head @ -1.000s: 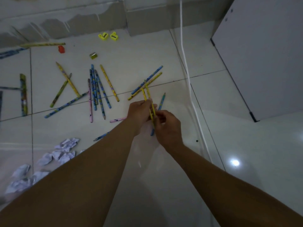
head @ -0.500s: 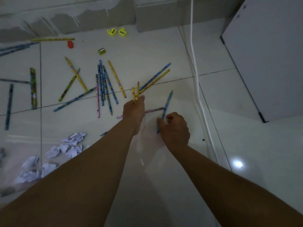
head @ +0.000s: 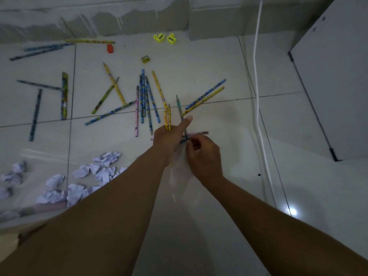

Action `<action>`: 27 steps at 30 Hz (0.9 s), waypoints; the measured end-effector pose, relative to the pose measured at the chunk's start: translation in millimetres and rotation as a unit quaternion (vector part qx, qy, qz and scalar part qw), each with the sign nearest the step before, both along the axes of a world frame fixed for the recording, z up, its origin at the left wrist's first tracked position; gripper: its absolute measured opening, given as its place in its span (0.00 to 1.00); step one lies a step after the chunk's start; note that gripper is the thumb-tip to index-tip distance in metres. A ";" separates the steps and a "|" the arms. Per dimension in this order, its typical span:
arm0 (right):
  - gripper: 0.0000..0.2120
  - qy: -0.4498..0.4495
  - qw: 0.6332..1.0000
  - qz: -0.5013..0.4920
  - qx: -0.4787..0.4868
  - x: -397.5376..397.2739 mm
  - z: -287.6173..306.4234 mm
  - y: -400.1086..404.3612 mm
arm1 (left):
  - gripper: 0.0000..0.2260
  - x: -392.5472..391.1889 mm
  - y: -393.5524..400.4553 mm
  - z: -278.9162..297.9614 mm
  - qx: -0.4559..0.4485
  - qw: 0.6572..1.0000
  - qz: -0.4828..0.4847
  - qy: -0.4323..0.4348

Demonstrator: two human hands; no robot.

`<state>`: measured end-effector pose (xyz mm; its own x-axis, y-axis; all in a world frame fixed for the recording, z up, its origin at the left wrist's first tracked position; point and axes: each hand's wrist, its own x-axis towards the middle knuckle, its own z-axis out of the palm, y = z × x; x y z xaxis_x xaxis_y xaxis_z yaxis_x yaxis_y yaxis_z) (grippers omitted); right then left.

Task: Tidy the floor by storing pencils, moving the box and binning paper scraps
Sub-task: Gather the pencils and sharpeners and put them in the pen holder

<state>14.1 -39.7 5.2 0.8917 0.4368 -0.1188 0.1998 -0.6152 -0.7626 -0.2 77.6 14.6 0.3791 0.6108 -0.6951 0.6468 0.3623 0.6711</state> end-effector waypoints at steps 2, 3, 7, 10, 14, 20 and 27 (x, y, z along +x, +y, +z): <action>0.08 0.000 0.999 0.041 0.026 -7.2 -1.1 7.7 | 0.23 -5.1 5.1 -0.9 0.015 0.999 0.028 -0.014; 0.08 -0.002 0.998 0.058 0.034 -10.2 -2.2 11.1 | 0.21 -8.8 7.9 -2.3 0.022 0.999 0.043 -0.019; 0.05 0.005 0.991 0.126 0.049 -21.1 -2.1 24.8 | 0.18 -24.2 21.2 -6.6 0.045 0.995 0.086 -0.012; 0.04 0.002 0.988 0.144 0.063 -26.8 0.5 34.2 | 0.22 -33.1 29.2 -8.9 0.106 0.988 0.110 0.004; 0.08 -0.040 0.988 0.148 0.029 -26.3 -1.0 38.0 | 0.24 -51.1 38.1 -10.8 0.118 0.982 0.146 0.021; 0.14 -0.186 0.928 0.258 -0.192 -18.0 -12.8 32.4 | 0.20 -66.4 39.6 -7.4 -0.003 0.974 0.226 -0.030; 0.09 -0.212 0.911 0.253 -0.248 -13.2 -16.1 39.0 | 0.21 -83.0 40.2 -10.5 0.014 0.985 0.168 0.022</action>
